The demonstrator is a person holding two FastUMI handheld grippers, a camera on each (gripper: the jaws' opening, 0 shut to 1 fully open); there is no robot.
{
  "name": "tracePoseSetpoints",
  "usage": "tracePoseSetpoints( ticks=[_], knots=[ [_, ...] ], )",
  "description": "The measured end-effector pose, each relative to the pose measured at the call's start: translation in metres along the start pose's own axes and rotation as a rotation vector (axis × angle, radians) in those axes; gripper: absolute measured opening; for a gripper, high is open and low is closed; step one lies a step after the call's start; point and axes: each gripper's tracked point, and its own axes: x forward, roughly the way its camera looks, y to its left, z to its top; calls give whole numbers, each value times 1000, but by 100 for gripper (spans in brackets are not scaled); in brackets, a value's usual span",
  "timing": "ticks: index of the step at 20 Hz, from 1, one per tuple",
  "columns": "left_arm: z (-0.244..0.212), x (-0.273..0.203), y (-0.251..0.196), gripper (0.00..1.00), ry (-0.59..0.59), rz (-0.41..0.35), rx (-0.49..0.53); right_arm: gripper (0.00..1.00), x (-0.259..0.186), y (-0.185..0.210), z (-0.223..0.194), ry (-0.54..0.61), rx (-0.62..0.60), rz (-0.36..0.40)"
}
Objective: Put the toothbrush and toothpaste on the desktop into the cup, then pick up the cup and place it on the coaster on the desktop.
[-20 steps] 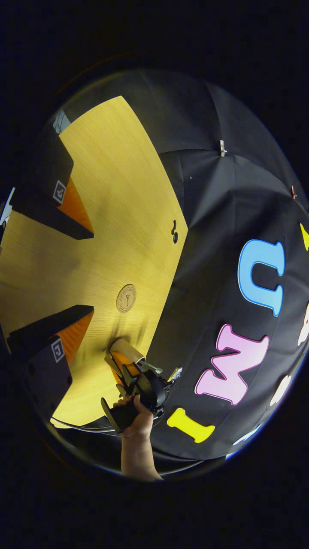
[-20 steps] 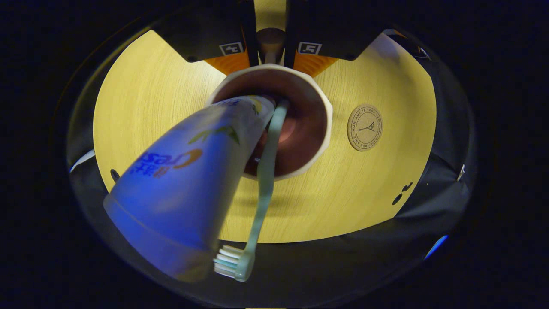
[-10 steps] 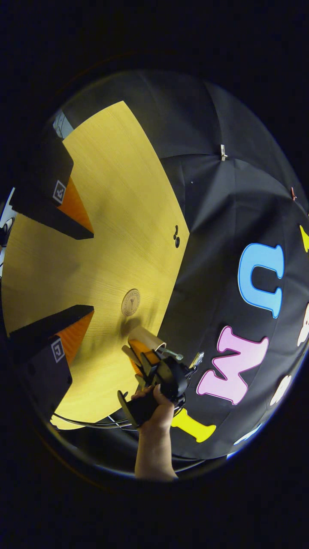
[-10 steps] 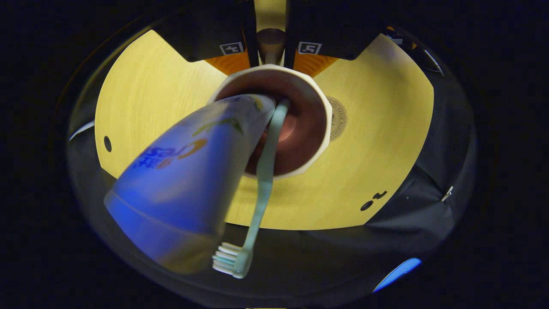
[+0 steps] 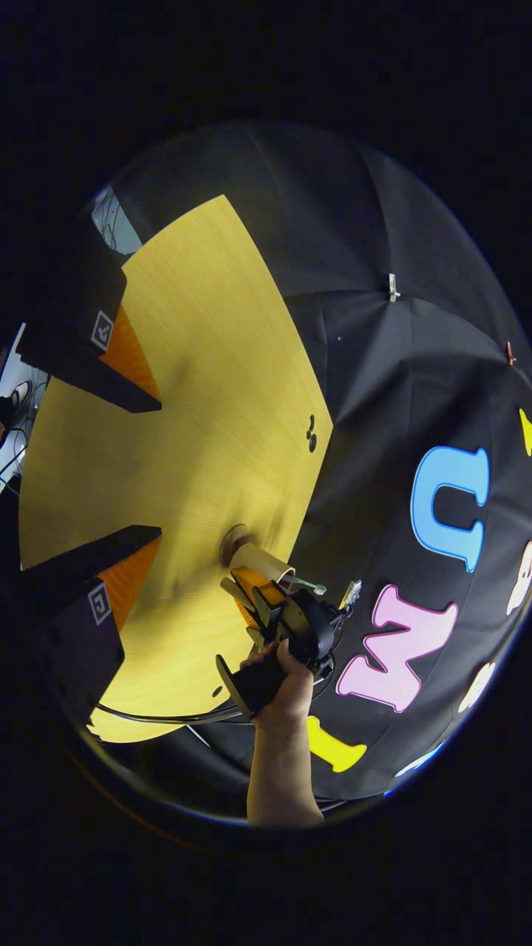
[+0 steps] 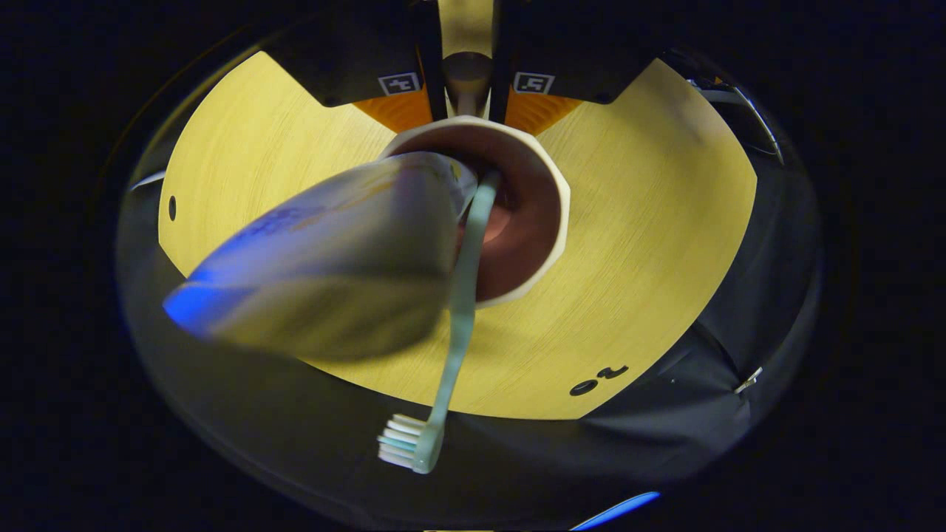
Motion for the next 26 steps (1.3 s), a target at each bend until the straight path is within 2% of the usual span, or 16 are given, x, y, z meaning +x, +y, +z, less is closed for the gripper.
tracePoseSetpoints(
  ticks=[8,9,10,12,15,16,19,26],
  knots=[
    [-5,-14,33,97,5,59,-25,30,3,6,-1,26,-53,-41],
    [-4,-15,34,97,5,60,-29,24,1,7,-1,30,-57,-43],
    [-5,-16,34,97,4,61,-32,31,2,8,-1,34,-55,-45],
    [-4,-19,34,97,2,62,-29,34,2,11,1,25,-43,-40],
    [1,-25,29,98,-6,50,-20,63,-12,15,7,-5,-40,-32],
    [3,-26,26,97,-8,46,-14,80,-20,16,9,-23,-36,-29],
    [14,-36,17,97,-25,26,9,100,-51,19,22,-102,-19,-5],
    [55,-54,-19,97,-90,-32,15,99,-161,8,41,-377,25,-12]
  ],
)
